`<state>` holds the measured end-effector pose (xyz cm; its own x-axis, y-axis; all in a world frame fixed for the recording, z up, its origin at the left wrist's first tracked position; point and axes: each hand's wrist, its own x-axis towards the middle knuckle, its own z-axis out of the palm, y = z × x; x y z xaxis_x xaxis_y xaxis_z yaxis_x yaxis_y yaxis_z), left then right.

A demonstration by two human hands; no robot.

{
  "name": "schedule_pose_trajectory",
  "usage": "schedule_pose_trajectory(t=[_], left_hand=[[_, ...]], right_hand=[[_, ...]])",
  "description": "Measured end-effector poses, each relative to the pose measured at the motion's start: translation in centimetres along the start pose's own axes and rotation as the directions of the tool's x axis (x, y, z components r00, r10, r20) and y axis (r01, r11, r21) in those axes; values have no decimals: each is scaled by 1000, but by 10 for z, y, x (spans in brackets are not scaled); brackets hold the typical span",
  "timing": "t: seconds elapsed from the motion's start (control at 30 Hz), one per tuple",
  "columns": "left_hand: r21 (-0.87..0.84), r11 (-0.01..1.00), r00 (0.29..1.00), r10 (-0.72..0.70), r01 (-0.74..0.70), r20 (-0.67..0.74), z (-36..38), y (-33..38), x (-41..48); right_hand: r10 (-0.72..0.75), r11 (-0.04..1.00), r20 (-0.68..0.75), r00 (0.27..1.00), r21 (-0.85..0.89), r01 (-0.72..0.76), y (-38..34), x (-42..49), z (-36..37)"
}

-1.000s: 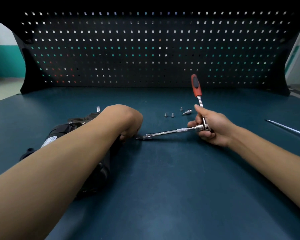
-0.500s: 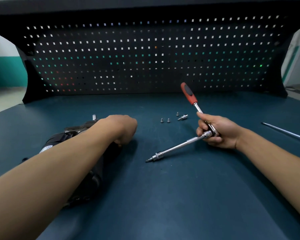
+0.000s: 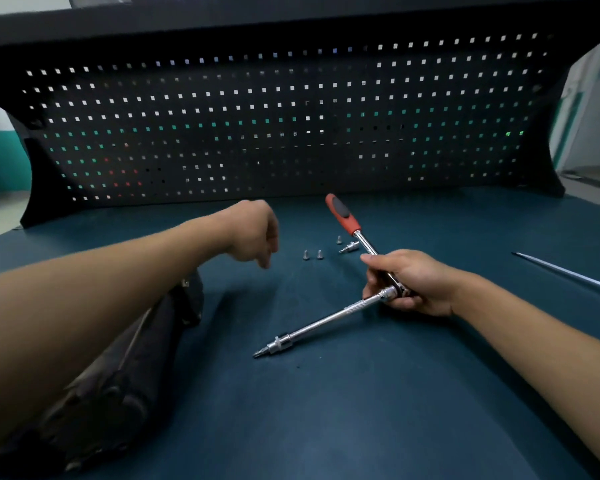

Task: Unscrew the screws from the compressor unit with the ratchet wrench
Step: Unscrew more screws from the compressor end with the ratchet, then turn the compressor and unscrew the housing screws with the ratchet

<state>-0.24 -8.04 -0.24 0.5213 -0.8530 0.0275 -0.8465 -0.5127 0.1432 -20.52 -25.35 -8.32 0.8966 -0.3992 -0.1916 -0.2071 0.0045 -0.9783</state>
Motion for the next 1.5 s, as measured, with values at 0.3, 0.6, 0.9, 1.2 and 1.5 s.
schedule_pose_trajectory(t=[0.3, 0.6, 0.9, 1.2, 1.5], left_hand=[[-387, 922, 1000, -9, 8, -2, 33, 27, 43], [-322, 947, 998, 35, -17, 49, 57, 14, 50], [255, 967, 973, -48, -12, 226, -3, -16, 36], [442, 896, 822, -288, 49, 492, -51, -39, -26], [412, 910, 891, -219, 40, 398, -26, -51, -34]], right_hand=[[-30, 999, 6, 1000, -15, 30, 0, 0, -4], [-46, 999, 23, 999, -19, 46, 3, 3, -2], [-34, 999, -21, 999, -16, 34, 8, 6, -5], [-50, 996, -53, 997, -76, 46, 9, 3, -2], [-56, 996, -39, 998, -74, 53, 4, 2, 3]])
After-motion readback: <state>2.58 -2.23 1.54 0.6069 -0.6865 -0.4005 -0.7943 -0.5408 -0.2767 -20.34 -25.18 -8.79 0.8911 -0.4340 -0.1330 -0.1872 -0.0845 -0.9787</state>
